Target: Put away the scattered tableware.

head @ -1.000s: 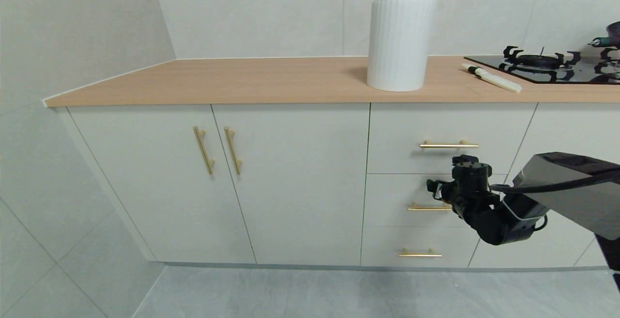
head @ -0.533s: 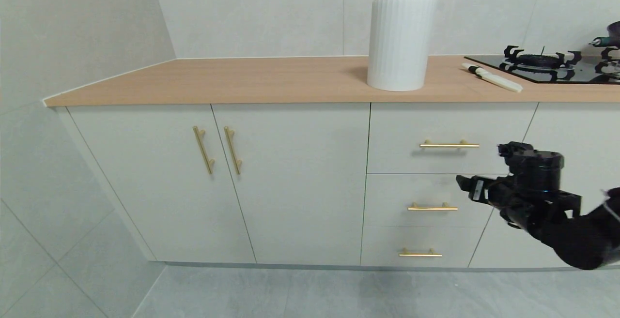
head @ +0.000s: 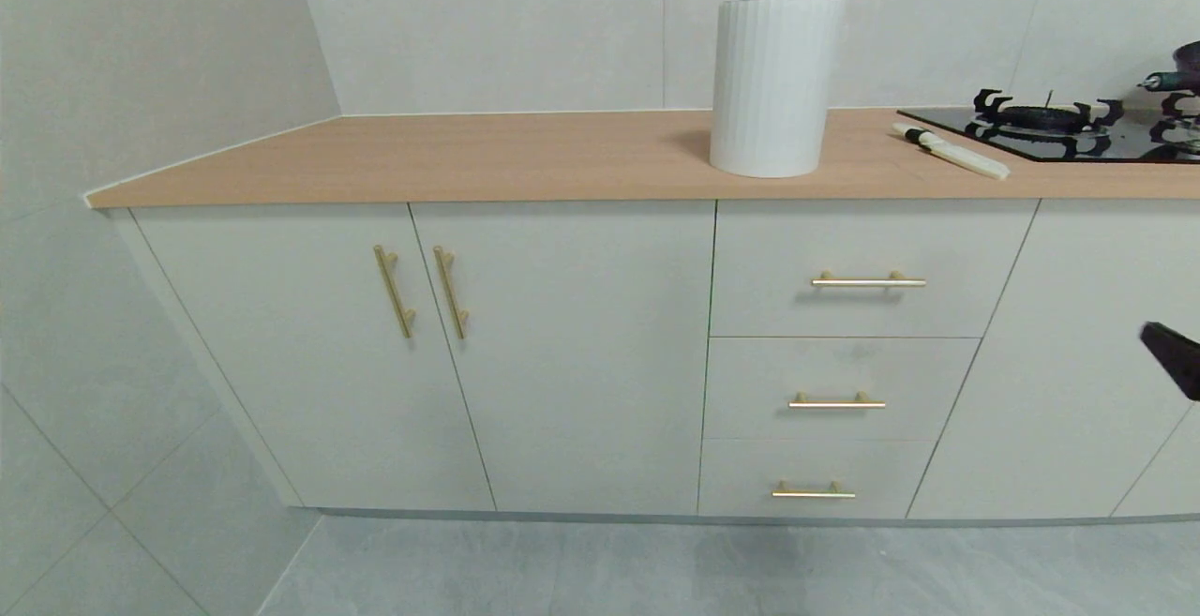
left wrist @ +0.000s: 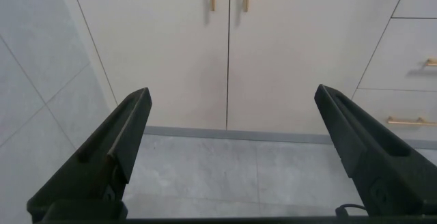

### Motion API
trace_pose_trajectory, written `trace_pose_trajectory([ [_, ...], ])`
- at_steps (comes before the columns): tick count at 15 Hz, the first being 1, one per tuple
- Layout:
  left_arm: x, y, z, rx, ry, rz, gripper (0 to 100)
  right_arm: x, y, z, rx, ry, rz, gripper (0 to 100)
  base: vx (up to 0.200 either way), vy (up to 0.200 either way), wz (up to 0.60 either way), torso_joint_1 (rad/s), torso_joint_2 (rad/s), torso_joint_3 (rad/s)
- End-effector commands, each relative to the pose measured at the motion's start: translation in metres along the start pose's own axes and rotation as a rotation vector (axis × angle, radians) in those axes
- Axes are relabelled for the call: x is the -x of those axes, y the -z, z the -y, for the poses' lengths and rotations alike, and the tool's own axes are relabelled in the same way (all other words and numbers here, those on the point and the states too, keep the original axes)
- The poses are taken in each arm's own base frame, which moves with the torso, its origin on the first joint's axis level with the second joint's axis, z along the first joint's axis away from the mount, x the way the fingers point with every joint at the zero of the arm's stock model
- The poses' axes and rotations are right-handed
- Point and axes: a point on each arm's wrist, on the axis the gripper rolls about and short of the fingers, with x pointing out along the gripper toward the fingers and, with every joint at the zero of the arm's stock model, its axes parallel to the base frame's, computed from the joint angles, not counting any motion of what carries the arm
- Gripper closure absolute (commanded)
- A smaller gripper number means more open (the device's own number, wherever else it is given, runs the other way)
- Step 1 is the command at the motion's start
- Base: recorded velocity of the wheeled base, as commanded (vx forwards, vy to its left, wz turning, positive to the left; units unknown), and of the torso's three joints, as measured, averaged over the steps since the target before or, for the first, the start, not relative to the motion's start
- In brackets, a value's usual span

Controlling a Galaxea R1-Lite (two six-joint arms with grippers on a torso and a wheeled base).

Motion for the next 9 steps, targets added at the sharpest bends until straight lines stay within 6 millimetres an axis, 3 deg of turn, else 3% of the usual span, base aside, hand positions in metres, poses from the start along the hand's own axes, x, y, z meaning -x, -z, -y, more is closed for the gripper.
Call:
trace_pose_trajectory([
  [1, 0.0, 0.0, 0.0, 0.001, -0.001, 0.0, 0, 0.101, 0.006, 0.05, 0.017, 0.125, 0.078, 0, 0.0, 0.0, 0.0, 0.0, 0.0, 0.0],
  [6, 0.0, 0.0, 0.0, 0.0, -0.001, 0.0, 0, 0.154, 0.047, 0.069, 0.04, 0.253, 0.171, 0, 0.0, 0.0, 0.0, 0.0, 0.0, 0.0],
  [9, 0.0, 0.0, 0.0, 0.0, -0.001, 0.0, 0, 0.169, 0.068, 0.07, 0.035, 0.29, 0.214, 0, 0.0, 0.0, 0.0, 0.0, 0.0, 0.0],
])
